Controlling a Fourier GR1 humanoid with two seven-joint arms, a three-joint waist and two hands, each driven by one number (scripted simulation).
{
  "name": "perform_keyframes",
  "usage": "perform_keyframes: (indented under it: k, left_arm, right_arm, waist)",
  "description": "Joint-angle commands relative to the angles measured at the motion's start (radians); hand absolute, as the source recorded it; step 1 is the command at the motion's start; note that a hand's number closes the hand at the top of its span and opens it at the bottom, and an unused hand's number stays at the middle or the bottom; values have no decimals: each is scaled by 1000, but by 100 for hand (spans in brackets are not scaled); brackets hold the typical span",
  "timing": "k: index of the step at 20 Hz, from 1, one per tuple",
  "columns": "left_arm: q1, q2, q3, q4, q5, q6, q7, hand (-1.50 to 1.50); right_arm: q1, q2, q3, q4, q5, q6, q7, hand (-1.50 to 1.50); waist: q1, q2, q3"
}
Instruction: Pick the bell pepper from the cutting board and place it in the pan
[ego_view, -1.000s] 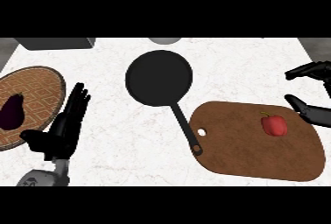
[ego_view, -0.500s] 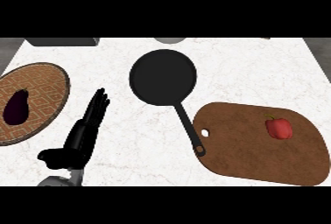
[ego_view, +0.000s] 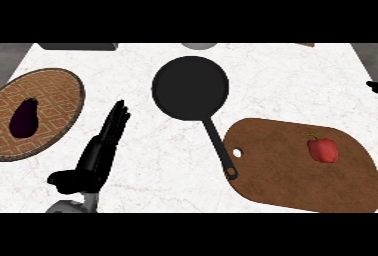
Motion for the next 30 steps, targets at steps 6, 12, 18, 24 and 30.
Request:
perform_keyframes:
  k: [6, 12, 18, 24, 30]
  left_arm:
    - [5, 9, 22, 16, 7, -41, -4, 0]
    - [-36, -66, 10, 71, -56, 9, -14, 0]
    - [34, -66, 34, 0, -74, -28, 14, 0]
    - [13, -81, 63, -23, -104, -43, 27, 0]
    - [70, -85, 86, -55, -91, -100, 48, 0]
  right_arm:
    - [-73, 37, 257, -89, 341, -8, 185, -150]
    - [-18, 129, 337, -27, 566, -110, 193, -150]
    - [-89, 235, 282, 65, 649, -32, 175, -150]
    - [9, 233, 187, 37, 684, -55, 114, -150]
    - [-91, 346, 156, 68, 728, 25, 155, -150]
  waist:
    - [9, 1, 0]
    - [-11, -1, 1]
    - [-8, -2, 1]
    - [-14, -3, 1]
    - [-10, -3, 0]
